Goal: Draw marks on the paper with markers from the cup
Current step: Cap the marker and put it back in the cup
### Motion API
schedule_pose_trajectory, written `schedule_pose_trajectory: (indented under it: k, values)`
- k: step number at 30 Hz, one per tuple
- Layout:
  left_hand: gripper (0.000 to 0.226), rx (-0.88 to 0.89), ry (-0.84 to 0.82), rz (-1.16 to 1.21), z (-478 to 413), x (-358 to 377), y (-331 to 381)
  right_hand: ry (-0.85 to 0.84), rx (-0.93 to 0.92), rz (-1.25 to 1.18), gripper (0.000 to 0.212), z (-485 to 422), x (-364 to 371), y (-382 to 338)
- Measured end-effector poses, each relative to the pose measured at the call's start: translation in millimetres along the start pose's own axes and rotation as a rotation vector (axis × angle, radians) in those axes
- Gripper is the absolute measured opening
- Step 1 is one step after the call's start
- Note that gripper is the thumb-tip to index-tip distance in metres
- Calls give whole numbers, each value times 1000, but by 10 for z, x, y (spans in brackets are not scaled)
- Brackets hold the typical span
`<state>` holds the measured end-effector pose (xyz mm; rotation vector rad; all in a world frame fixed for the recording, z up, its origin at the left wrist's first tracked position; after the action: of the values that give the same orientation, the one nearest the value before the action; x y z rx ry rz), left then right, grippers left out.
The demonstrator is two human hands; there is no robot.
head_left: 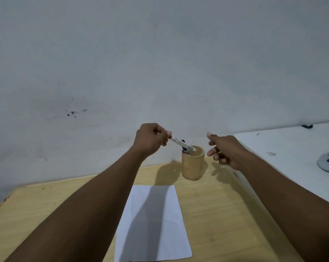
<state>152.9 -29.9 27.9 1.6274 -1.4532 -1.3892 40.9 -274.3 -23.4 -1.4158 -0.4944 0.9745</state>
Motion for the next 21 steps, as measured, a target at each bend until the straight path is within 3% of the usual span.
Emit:
schedule_pose_trajectory:
  k: [9, 13, 16, 21]
  values:
    - [30, 132, -201, -285, 29, 675, 212, -28, -85, 121, 39, -76, -15, 94]
    - [27, 126, -84, -421, -48, 652, 47, -37, -129, 131, 37, -109, 94, 121]
    - [25, 116, -130, -533, -72, 710, -96, -49, -134, 126, 31, -136, 154, 191]
    - [18, 85, -54, -494, -97, 739, -101, -51, -123, 116, 26, -145, 183, 289]
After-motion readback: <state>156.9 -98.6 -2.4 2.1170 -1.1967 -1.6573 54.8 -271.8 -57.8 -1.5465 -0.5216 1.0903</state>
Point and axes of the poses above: each hand's wrist, its own z-axis away from the middle knuckle, its own x-axis out of the palm, y = z × x, the point moved 10 cm from there along -z, towards the middle knuckle, and after that the axes turned 6 degrees about y, right-handed, at the moved point
